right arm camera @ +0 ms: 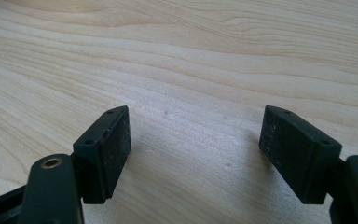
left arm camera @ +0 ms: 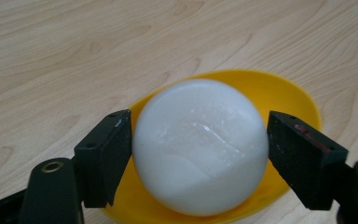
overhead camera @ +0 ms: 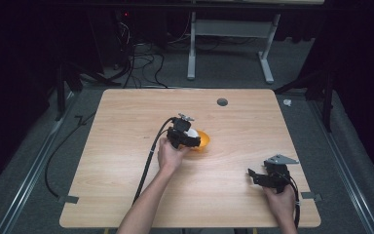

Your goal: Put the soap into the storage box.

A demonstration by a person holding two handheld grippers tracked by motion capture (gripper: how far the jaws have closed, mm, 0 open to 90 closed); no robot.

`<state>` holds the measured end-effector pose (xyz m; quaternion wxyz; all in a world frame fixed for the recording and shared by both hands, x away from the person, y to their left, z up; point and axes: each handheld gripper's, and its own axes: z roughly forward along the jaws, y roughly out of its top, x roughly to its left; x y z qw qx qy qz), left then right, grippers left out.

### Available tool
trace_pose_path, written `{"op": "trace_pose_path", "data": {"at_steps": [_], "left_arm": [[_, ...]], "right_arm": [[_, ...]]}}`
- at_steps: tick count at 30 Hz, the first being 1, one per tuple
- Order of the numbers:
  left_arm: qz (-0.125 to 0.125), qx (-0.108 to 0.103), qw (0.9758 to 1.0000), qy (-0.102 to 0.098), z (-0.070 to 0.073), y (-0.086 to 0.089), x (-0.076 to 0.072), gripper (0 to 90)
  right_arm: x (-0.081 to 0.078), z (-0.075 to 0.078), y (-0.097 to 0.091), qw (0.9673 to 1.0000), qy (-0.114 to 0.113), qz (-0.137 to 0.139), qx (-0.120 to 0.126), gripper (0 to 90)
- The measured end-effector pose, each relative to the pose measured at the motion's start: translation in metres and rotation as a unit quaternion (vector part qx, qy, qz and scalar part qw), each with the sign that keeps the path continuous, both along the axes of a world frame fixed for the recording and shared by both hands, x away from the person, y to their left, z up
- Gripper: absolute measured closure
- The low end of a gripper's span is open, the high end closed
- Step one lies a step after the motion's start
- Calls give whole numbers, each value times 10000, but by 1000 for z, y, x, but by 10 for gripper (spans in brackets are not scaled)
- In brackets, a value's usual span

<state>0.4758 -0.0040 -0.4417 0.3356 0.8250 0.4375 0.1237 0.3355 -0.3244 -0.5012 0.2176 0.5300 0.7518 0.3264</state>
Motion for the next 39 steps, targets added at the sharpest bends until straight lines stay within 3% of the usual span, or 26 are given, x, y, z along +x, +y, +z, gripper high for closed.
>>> {"op": "trace_pose_path", "data": {"at_steps": [4,9,16,27,39], "left_arm": [[-76,-177,9996,-226,8,4,-2,355],[-72,-174,9996,-186,11,6,-5,299],[-101,-325,9987,-376,22,15,-12,258],[34,-521,9970,-576,34,44,-25,259],[42,-515,9960,-724,44,64,-36,262]], "right_arm": [[0,0,0,10000,-8,-4,-1,258],[0,0,0,10000,-4,6,-4,258],[0,0,0,10000,-27,23,-27,258],[0,0,0,10000,-26,16,-36,258],[0,0,1,10000,-9,-5,-38,259]]}}
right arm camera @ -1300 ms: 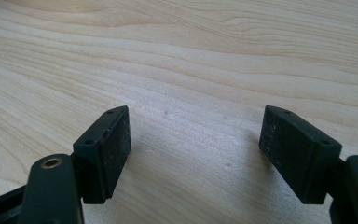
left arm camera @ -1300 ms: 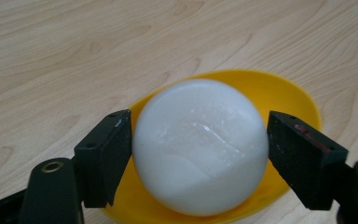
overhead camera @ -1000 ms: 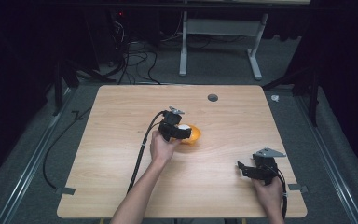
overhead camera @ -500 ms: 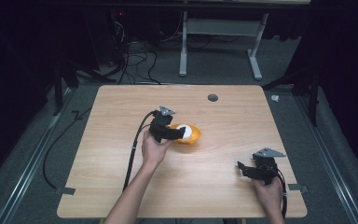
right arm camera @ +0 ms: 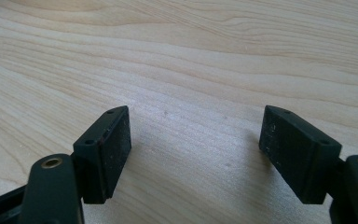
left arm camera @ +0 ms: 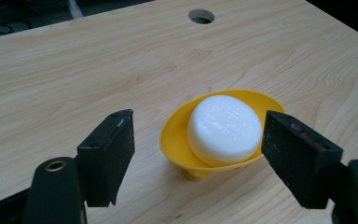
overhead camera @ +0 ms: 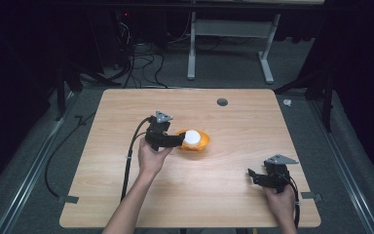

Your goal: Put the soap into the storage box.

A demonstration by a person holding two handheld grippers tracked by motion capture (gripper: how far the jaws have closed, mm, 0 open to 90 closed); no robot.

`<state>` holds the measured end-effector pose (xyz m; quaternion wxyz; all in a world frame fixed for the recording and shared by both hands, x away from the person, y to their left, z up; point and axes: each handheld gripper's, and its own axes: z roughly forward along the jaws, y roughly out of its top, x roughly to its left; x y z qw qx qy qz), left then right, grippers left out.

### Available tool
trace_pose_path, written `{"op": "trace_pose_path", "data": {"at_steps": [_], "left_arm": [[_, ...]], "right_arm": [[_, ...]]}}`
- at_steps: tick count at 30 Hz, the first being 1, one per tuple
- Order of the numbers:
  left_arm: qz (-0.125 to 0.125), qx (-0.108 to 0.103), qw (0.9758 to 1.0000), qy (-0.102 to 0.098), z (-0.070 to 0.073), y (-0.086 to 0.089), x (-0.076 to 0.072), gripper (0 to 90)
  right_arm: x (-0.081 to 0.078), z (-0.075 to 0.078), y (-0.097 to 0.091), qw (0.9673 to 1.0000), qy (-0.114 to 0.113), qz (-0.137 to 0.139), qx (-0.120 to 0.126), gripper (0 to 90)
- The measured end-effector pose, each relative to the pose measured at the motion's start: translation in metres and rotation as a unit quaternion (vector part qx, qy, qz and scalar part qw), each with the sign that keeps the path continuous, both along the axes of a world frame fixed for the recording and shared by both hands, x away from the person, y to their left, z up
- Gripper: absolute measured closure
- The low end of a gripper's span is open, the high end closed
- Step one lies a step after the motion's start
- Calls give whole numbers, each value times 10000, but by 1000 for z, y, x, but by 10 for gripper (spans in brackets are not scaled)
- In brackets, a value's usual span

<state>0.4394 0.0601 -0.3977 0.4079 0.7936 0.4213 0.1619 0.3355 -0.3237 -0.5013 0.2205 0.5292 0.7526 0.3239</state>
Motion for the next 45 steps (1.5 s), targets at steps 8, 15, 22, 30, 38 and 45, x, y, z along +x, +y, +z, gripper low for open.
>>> {"op": "trace_pose_path", "data": {"at_steps": [8,15,22,30,38,45], "left_arm": [[60,-75,9999,-43,2,13,-7,264],[77,-79,9999,-39,3,21,-12,263],[132,-110,9998,-68,4,28,-16,265],[213,-133,9996,-99,7,39,-21,265],[284,-167,9994,-114,6,49,-25,264],[307,-128,9994,-130,8,55,-30,260]], "right_arm": [[0,0,0,10000,-5,-1,7,259],[0,0,0,10000,0,-3,-3,259],[0,0,0,10000,-9,2,8,259],[0,0,0,10000,-15,17,3,259],[0,0,0,10000,-6,-1,2,259],[0,0,0,10000,-6,0,0,259]]}}
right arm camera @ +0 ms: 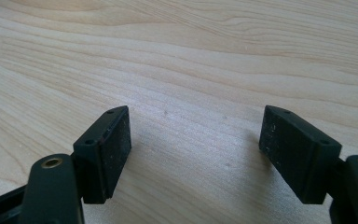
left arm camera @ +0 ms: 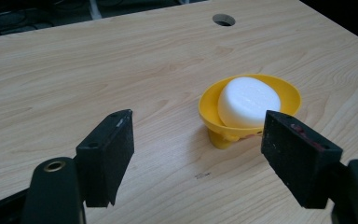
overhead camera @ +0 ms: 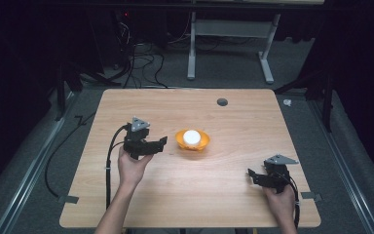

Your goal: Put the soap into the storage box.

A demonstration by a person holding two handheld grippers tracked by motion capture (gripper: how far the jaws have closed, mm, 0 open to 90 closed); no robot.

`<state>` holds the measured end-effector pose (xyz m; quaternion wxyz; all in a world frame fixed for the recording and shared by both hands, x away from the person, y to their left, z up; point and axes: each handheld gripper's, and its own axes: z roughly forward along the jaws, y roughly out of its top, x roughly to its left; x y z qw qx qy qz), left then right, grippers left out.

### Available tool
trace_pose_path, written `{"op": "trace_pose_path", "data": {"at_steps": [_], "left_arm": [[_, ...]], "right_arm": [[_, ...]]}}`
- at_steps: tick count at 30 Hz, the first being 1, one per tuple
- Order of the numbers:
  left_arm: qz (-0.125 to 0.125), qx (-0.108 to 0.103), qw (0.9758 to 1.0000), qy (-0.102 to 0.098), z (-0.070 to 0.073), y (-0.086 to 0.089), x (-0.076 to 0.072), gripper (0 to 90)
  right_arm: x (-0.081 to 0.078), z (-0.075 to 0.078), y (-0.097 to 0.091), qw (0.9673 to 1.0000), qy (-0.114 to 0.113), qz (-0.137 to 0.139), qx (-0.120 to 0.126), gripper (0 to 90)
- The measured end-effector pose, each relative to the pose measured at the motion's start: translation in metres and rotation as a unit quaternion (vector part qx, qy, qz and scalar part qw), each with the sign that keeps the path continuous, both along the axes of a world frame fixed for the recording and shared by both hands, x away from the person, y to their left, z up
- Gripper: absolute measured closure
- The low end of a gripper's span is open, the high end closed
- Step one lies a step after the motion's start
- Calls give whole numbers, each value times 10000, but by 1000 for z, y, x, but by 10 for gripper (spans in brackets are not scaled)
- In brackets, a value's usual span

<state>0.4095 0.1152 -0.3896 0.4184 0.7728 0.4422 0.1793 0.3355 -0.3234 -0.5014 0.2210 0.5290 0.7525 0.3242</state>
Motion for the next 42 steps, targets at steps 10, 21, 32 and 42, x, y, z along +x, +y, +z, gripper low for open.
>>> {"op": "trace_pose_path", "data": {"at_steps": [10,21,32,42], "left_arm": [[81,-80,9999,10,-3,10,-8,260],[166,-150,9997,18,-6,19,-17,260],[245,-51,9997,7,-7,32,-27,259],[326,-125,9994,-11,-9,46,-35,256]], "right_arm": [[0,0,0,10000,6,-2,-1,258],[0,0,0,10000,6,-2,-3,259],[0,0,0,10000,1,1,1,258],[0,0,0,10000,10,2,-2,258]]}}
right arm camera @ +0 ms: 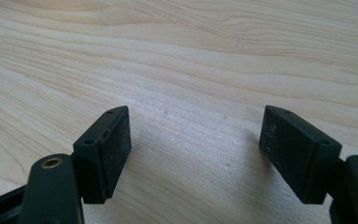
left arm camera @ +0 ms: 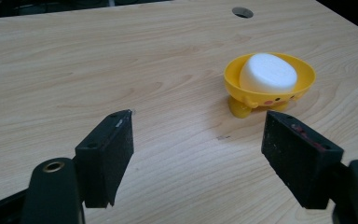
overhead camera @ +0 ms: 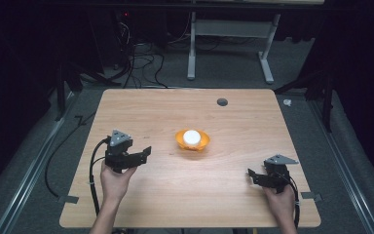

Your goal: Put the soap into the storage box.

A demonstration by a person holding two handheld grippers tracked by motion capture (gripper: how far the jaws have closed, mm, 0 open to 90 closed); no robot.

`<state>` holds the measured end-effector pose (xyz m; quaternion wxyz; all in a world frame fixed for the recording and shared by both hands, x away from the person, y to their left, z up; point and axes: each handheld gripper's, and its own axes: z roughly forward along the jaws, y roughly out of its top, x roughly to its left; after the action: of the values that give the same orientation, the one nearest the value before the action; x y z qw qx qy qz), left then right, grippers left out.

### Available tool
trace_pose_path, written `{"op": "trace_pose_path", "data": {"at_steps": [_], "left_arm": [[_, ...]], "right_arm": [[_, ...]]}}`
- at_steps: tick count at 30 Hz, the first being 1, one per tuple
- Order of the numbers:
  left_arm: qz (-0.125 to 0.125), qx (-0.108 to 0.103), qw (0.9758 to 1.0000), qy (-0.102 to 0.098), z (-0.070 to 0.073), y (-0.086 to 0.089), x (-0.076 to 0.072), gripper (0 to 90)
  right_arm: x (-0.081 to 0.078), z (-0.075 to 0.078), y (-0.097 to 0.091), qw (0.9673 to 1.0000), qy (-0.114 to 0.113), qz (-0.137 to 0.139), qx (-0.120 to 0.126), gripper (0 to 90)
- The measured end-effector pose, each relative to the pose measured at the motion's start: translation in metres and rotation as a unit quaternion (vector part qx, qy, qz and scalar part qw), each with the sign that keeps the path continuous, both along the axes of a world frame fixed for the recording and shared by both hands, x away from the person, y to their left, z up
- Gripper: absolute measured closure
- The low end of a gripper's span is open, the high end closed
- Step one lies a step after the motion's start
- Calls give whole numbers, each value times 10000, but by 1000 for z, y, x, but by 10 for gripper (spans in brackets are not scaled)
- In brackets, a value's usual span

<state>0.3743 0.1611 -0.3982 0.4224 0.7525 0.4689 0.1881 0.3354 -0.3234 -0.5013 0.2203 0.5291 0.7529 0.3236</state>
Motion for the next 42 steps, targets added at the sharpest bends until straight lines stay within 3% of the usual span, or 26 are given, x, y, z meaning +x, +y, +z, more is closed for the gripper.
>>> {"op": "trace_pose_path", "data": {"at_steps": [17,21,42], "left_arm": [[140,-32,9999,69,-7,14,-11,255],[184,77,9998,91,-11,16,-15,257],[447,3,9987,263,-30,37,-23,256]], "right_arm": [[0,0,0,10000,-5,-11,-19,259],[0,0,0,10000,-4,-13,-15,259],[0,0,1,10000,-11,-15,-41,259]]}}
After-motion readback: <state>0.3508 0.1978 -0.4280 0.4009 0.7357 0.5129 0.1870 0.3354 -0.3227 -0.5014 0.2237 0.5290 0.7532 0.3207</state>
